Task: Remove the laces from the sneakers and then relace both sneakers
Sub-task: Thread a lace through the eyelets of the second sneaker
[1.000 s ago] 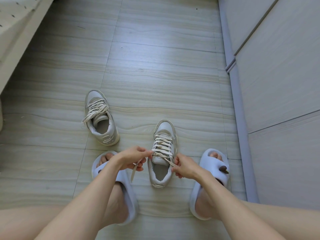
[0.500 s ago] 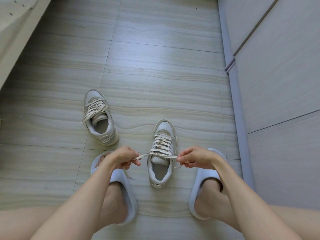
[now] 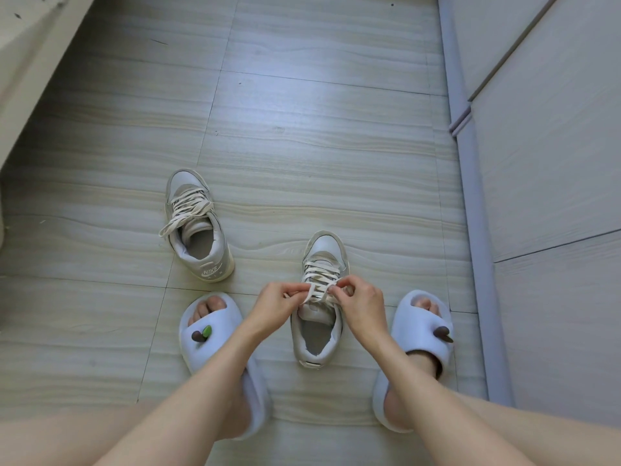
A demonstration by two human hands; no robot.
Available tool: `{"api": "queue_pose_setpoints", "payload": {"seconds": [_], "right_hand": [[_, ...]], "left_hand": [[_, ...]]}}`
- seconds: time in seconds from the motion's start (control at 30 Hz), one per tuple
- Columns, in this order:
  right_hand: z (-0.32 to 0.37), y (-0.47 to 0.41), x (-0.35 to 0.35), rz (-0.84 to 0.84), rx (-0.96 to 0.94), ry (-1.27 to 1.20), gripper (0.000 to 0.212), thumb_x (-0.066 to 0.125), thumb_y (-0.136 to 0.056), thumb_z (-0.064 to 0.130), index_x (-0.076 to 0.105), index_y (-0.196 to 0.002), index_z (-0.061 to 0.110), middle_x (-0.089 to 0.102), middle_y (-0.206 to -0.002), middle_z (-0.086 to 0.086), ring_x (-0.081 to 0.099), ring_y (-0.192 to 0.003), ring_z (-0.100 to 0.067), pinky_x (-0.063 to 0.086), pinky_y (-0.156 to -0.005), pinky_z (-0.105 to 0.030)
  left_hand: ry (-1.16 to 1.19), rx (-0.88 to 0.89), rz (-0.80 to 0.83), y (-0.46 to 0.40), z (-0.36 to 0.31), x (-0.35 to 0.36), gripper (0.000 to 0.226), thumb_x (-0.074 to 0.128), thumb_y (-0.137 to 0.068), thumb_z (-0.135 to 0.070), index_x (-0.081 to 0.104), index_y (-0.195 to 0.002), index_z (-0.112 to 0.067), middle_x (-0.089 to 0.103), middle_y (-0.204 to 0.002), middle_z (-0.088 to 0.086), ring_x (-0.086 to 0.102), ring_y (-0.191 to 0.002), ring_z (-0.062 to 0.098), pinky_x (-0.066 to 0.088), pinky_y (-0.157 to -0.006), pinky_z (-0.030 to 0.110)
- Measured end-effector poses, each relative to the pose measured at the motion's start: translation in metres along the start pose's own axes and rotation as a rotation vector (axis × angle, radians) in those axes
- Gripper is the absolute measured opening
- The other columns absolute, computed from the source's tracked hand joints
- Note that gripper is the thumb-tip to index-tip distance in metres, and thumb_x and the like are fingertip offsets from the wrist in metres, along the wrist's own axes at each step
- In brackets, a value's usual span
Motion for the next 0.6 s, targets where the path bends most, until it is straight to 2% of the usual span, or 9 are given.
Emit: {"api": "queue_pose_setpoints", "payload": {"seconds": [0.07, 0.17, 0.27, 0.33, 0.37, 0.43, 0.5, 0.57, 0.6], "right_hand": [[0.003, 0.0, 0.001, 0.011, -0.043, -0.024, 0.012, 0.069, -0.082, 0.027, 0.068, -0.088, 0.016, 0.055, -0.064, 0.009, 0.052, -0.071, -0.018, 0.036, -0.065, -0.028], [0.008, 0.0, 0.004, 0.011, -0.214, 0.085, 0.009, 0.062, -0.087, 0.014, 0.068, -0.093, 0.011, 0.067, -0.081, -0.003, 0.058, -0.077, -0.021, 0.042, -0.07, -0.031], [0.011, -0.001, 0.005, 0.038, -0.275, 0.012, 0.003, 0.059, -0.083, 0.005, 0.061, -0.083, 0.007, 0.053, -0.077, 0.004, 0.048, -0.065, -0.01, 0.035, -0.066, -0.023], [0.008, -0.003, 0.004, 0.141, -0.281, 0.045, 0.001, 0.061, -0.081, 0.008, 0.061, -0.08, 0.008, 0.048, -0.079, 0.005, 0.043, -0.065, -0.003, 0.032, -0.067, -0.018], [0.004, -0.004, 0.003, 0.182, -0.289, 0.099, 0.003, 0.062, -0.081, 0.01, 0.062, -0.079, 0.008, 0.048, -0.08, 0.003, 0.044, -0.066, -0.006, 0.031, -0.067, -0.019], [-0.005, -0.005, -0.005, 0.182, -0.252, 0.152, 0.011, 0.062, -0.082, 0.014, 0.063, -0.071, 0.01, 0.047, -0.077, 0.0, 0.045, -0.069, -0.011, 0.031, -0.065, -0.02], [-0.01, -0.008, -0.016, 0.174, -0.131, 0.0, 0.025, 0.065, -0.081, 0.016, 0.06, -0.057, 0.016, 0.044, -0.068, 0.002, 0.042, -0.061, -0.008, 0.03, -0.061, -0.019], [-0.011, -0.011, -0.023, 0.275, -0.015, -0.166, 0.036, 0.066, -0.082, 0.019, 0.057, -0.047, 0.022, 0.043, -0.058, 0.002, 0.036, -0.054, -0.007, 0.028, -0.057, -0.022], [-0.01, -0.012, -0.025, 0.359, 0.014, -0.137, 0.037, 0.066, -0.083, 0.023, 0.058, -0.046, 0.021, 0.043, -0.058, -0.001, 0.035, -0.053, -0.009, 0.028, -0.054, -0.022]], "left_hand": [[-0.154, 0.058, -0.073, -0.005, -0.003, 0.002, 0.02, 0.062, -0.089, -0.021, 0.072, -0.106, -0.022, 0.059, -0.072, -0.016, 0.046, -0.058, -0.003, 0.032, -0.057, 0.01], [-0.307, 0.095, -0.151, -0.009, -0.001, 0.003, 0.019, 0.061, -0.089, -0.031, 0.071, -0.106, -0.031, 0.05, -0.072, -0.014, 0.046, -0.064, -0.004, 0.028, -0.059, 0.014], [-0.29, 0.091, -0.163, -0.011, 0.005, 0.001, 0.02, 0.062, -0.088, -0.03, 0.071, -0.106, -0.03, 0.05, -0.072, -0.013, 0.047, -0.064, -0.004, 0.029, -0.059, 0.014], [-0.285, 0.073, -0.175, -0.01, 0.008, -0.003, 0.02, 0.062, -0.088, -0.03, 0.071, -0.106, -0.03, 0.049, -0.071, -0.012, 0.047, -0.063, -0.002, 0.031, -0.059, 0.013], [-0.294, 0.065, -0.181, -0.01, 0.01, -0.004, 0.02, 0.061, -0.089, -0.031, 0.071, -0.106, -0.03, 0.049, -0.072, -0.011, 0.047, -0.064, 0.0, 0.032, -0.061, 0.016], [-0.309, 0.049, -0.188, -0.009, 0.012, -0.005, 0.02, 0.061, -0.089, -0.032, 0.071, -0.106, -0.03, 0.05, -0.074, -0.01, 0.049, -0.072, 0.007, 0.038, -0.068, 0.025], [-0.317, 0.041, -0.186, -0.007, 0.013, -0.005, 0.02, 0.06, -0.089, -0.033, 0.071, -0.106, -0.03, 0.053, -0.078, -0.007, 0.053, -0.081, 0.014, 0.042, -0.074, 0.029], [-0.332, 0.043, -0.179, -0.007, 0.011, -0.005, 0.021, 0.059, -0.09, -0.033, 0.07, -0.108, -0.03, 0.055, -0.082, -0.005, 0.055, -0.085, 0.017, 0.044, -0.077, 0.031], [-0.344, 0.043, -0.176, -0.006, 0.01, -0.005, 0.022, 0.059, -0.09, -0.033, 0.07, -0.108, -0.029, 0.056, -0.084, -0.004, 0.055, -0.086, 0.018, 0.044, -0.078, 0.032]]}}
Point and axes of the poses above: each hand's wrist, its own y-axis away from the middle knuckle, its own x-axis out of the palm, z = x × y, the point moved 3 cm from there along -y, towards the middle knuckle
